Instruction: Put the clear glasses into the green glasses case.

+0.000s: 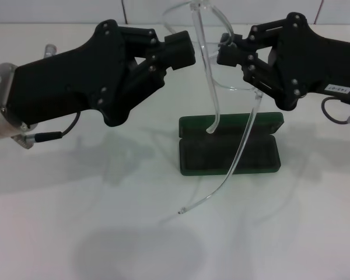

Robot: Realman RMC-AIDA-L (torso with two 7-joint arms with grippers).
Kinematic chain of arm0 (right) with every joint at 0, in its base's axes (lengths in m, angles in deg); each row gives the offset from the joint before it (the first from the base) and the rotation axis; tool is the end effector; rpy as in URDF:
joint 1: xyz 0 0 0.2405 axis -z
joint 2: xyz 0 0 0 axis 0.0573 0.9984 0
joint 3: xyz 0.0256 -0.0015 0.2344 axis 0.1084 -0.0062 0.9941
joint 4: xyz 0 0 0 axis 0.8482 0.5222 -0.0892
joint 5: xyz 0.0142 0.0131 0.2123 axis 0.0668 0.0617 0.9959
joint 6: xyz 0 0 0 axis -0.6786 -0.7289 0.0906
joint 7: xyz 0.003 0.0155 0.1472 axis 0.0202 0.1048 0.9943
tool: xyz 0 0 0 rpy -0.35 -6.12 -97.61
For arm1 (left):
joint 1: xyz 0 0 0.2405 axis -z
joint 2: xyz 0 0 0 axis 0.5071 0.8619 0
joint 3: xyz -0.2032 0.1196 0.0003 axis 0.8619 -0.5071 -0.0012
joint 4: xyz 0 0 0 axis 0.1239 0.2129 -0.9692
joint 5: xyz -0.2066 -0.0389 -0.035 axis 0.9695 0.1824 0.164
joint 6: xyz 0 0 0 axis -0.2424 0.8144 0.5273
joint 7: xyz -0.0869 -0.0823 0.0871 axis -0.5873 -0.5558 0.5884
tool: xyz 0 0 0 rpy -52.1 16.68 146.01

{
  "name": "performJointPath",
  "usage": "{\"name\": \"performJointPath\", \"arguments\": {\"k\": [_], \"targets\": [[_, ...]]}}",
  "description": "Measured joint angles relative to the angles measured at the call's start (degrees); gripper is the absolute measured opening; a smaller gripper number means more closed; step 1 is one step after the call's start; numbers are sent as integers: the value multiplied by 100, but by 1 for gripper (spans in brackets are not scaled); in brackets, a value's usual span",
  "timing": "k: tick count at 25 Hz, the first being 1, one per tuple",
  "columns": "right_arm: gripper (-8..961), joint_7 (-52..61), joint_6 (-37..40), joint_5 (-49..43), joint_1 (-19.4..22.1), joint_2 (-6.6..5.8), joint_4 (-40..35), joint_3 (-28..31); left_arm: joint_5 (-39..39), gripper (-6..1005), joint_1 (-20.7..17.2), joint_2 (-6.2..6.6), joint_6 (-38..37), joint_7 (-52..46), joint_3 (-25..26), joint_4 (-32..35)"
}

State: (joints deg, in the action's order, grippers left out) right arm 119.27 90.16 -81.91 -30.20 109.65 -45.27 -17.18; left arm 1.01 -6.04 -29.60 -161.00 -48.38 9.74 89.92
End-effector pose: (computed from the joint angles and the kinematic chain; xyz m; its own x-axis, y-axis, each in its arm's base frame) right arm 0.1289 0.3179 0.0362 0.5895 0.2185 -0.7776 0.0332 -0.9684 -0.2470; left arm -0.1381 0.2864 0.0410 0.4634 0.0230 0.8858 0.0434 -0.9991 0.0032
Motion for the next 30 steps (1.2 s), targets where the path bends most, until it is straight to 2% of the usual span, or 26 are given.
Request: {"name": "performJointPath", "arguments": {"k": [30], "targets": [[72,-337,-98,159,-449,29,563,-193,-9,43,54,-9,5,-2,-17,-137]]}}
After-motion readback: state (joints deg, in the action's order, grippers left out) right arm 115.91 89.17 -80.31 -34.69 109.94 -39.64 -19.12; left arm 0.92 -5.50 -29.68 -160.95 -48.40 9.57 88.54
